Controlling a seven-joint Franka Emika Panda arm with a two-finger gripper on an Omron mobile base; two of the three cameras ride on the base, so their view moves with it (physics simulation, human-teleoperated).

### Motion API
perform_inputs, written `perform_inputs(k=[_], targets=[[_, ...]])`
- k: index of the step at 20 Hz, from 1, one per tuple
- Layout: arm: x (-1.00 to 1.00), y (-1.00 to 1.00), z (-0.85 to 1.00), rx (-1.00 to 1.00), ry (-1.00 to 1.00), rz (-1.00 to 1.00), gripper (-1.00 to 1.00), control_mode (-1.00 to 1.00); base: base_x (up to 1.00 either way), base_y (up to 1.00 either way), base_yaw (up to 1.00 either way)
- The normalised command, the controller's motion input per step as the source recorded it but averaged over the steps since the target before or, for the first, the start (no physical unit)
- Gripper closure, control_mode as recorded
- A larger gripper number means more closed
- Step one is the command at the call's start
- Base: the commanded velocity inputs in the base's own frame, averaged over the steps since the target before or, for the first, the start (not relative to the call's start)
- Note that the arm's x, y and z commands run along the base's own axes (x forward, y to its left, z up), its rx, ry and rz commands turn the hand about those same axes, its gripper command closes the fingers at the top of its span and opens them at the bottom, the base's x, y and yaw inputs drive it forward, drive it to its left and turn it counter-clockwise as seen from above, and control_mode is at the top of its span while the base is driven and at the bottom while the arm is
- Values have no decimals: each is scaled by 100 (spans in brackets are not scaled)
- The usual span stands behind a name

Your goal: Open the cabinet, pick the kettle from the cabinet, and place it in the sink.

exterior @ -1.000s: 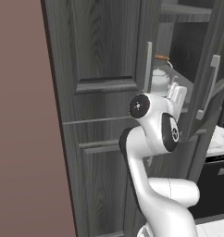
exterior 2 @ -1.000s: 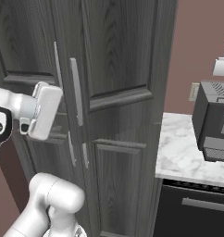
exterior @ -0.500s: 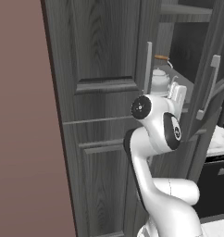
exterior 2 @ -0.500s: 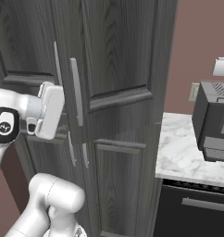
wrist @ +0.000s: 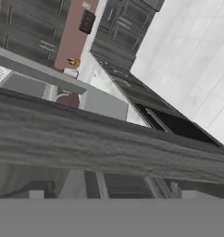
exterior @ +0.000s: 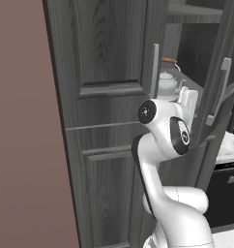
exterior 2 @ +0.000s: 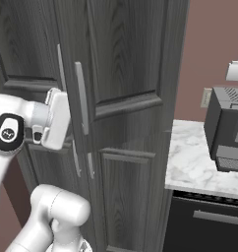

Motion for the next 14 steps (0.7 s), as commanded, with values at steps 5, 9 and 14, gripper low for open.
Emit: perform_inputs(k=[5, 9, 14], targets=[[0, -18, 0, 0, 1, -14, -100, -100, 0, 0, 0], [-4, -9, 0, 0, 0, -17, -100, -100, 0, 0, 0], [-10, -16, 0, 0, 0, -19, -100, -100, 0, 0, 0]])
